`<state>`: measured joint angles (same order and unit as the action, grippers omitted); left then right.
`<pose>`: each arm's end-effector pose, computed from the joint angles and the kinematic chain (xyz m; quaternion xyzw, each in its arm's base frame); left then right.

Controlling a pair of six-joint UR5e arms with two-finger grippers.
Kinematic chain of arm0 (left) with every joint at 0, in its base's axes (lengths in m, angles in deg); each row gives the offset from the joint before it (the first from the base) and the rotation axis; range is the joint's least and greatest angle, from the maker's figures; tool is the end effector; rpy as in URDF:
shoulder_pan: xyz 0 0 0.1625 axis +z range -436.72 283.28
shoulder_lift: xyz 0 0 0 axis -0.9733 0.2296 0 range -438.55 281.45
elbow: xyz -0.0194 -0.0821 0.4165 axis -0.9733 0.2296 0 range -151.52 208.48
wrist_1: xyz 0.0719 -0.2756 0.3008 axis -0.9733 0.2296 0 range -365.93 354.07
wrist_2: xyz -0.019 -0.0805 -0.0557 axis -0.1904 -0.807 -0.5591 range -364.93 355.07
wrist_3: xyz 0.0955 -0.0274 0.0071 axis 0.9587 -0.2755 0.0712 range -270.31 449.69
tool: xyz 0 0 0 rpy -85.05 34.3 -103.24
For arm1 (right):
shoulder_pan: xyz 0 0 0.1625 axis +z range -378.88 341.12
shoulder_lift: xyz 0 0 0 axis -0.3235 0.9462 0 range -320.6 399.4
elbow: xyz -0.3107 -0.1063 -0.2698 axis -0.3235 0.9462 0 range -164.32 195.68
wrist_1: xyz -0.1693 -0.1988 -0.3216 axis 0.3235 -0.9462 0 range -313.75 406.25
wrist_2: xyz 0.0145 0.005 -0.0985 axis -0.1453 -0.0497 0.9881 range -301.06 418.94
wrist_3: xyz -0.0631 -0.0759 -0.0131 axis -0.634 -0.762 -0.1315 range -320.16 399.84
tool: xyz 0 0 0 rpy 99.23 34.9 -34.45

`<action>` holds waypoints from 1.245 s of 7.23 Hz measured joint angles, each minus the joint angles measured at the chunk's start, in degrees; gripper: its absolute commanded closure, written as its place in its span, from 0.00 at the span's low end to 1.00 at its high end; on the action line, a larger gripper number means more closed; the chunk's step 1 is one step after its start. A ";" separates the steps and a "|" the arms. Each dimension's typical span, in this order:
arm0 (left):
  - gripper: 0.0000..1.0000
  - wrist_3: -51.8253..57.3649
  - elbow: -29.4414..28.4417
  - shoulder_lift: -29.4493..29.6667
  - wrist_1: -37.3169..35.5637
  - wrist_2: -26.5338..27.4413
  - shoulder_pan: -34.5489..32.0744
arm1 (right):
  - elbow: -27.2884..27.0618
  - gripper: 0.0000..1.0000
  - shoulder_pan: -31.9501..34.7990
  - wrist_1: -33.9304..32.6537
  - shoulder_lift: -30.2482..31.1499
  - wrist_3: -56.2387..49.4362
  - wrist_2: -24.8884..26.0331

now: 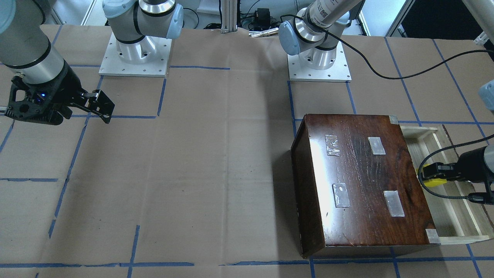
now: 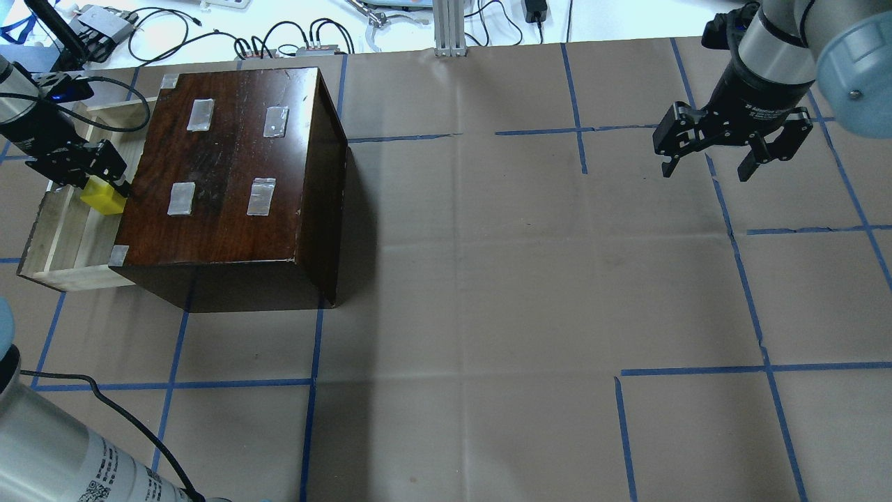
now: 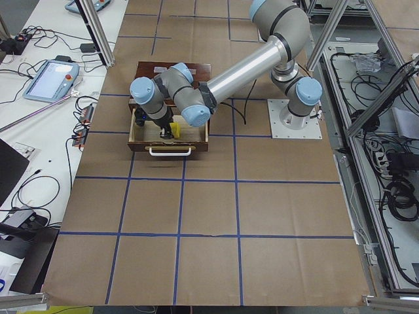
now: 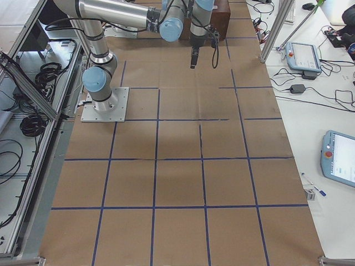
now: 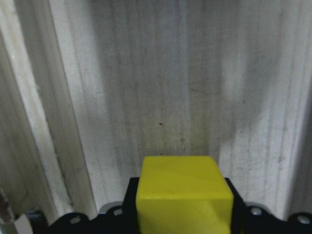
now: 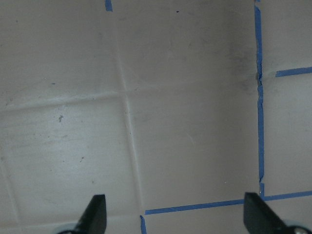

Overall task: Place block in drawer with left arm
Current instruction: 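Lower the cube into the drawer and open the left gripper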

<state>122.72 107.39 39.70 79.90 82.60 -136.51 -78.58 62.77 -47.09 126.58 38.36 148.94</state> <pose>0.2086 -0.6314 0.3016 -0.0219 -0.9931 -0.0851 0.0776 0.0588 -0.5172 0.4327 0.0600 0.9977 0.0326 0.0028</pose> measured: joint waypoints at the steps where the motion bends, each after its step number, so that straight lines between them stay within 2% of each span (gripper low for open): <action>1: 0.33 -0.15 0.02 0.18 -0.29 -0.06 -0.07 | 0.00 0.00 0.00 0.00 0.00 -0.02 0.00; 2: 0.30 -0.24 0.03 0.23 -0.37 -0.15 -0.11 | -0.02 0.00 0.00 0.00 0.00 -0.02 0.00; 3: 0.22 -0.37 0.00 0.23 -0.40 -0.21 -0.14 | -0.03 0.00 0.00 0.00 0.00 0.00 0.00; 6: 0.20 -0.72 -0.83 -0.37 -0.20 -0.21 -0.16 | -0.04 0.00 0.00 0.00 0.00 -0.01 0.00; 8: 0.01 -0.63 -3.83 -1.08 0.36 0.02 -0.22 | -0.04 0.00 0.00 0.00 0.00 -0.02 0.00; 9: 0.01 -0.60 -5.06 -2.07 0.72 0.07 -0.23 | -0.04 0.00 0.00 0.00 0.00 -0.01 0.00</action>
<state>122.12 102.33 37.63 80.62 82.67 -136.74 -78.63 62.77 -47.09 126.59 38.36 148.94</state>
